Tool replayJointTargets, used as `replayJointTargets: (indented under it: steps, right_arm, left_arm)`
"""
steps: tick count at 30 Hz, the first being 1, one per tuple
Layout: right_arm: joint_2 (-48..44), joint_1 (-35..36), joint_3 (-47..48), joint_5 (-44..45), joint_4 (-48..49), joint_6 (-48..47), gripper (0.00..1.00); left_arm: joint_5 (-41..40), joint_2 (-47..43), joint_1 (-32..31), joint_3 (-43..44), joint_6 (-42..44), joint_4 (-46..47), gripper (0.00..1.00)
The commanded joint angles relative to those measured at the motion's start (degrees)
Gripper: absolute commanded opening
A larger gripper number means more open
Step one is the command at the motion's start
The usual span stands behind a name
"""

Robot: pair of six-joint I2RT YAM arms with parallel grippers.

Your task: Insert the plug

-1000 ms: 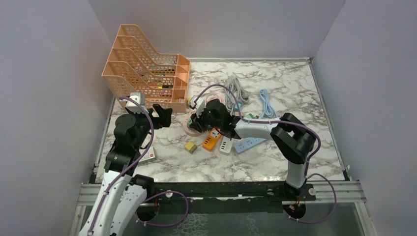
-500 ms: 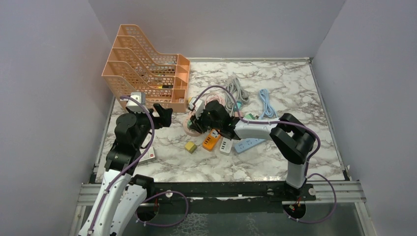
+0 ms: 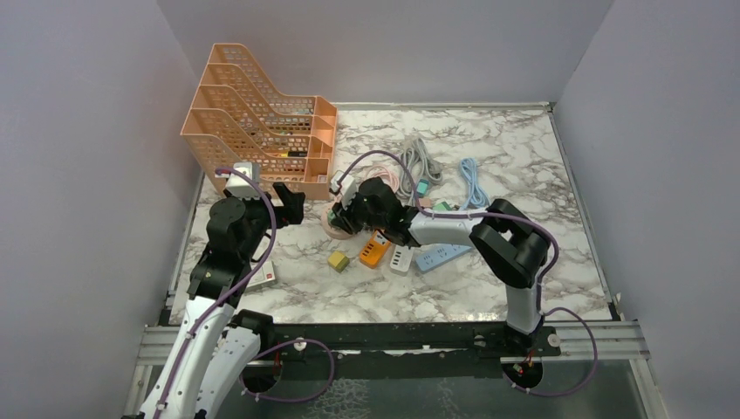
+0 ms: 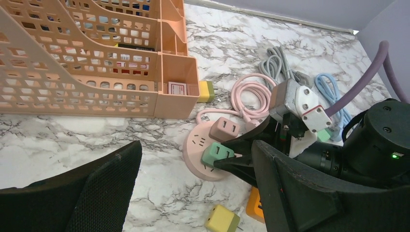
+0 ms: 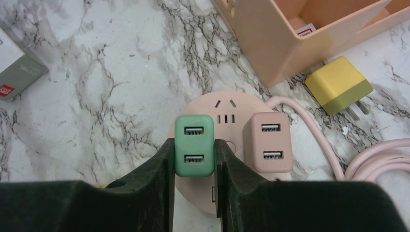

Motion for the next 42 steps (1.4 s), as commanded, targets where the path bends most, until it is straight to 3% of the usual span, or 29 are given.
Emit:
replayJointTargets:
  steps: [1,8,14,22,28,31,34,37,42]
  right_arm:
    - [9.2,1.7,-1.5,5.4,-17.3,1.1,0.01]
    - [13.9,3.7,-1.5,7.3,-20.4,5.7,0.01]
    - [15.9,6.6,0.5,17.2,-28.1,9.4,0.01]
    - [15.4,6.7,1.9,15.0,-30.3,13.2,0.01]
    - [7.8,6.6,12.5,10.0,-32.9,19.7,0.28]
    - [6.4,6.6,20.8,11.5,-36.5,20.5,0.35]
    - [4.5,6.7,27.8,13.8,-41.8,18.6,0.48]
    - [1.1,6.6,27.8,13.5,-42.9,17.3,0.60]
    - [-6.2,6.7,18.4,9.9,-41.6,17.8,0.63]
  left_arm:
    - [-1.6,-0.7,0.0,0.4,0.1,0.2,0.86]
    - [-1.7,-1.3,0.0,0.2,-0.2,0.1,0.86]
    - [-2.9,-1.0,0.0,0.6,-0.5,-0.9,0.86]
    - [-5.3,-0.1,-0.1,3.5,-1.5,-2.9,0.86]
    - [-5.1,1.3,0.0,6.0,-2.5,-6.2,0.87]
    - [-5.4,2.1,0.0,7.4,-3.1,-8.4,0.87]
    - [-5.4,2.9,0.0,9.4,-3.6,-10.9,0.87]
    - [-4.8,3.6,0.0,10.9,-4.2,-12.8,0.87]
    - [-3.9,4.1,0.0,12.5,-6.5,-15.4,0.87]
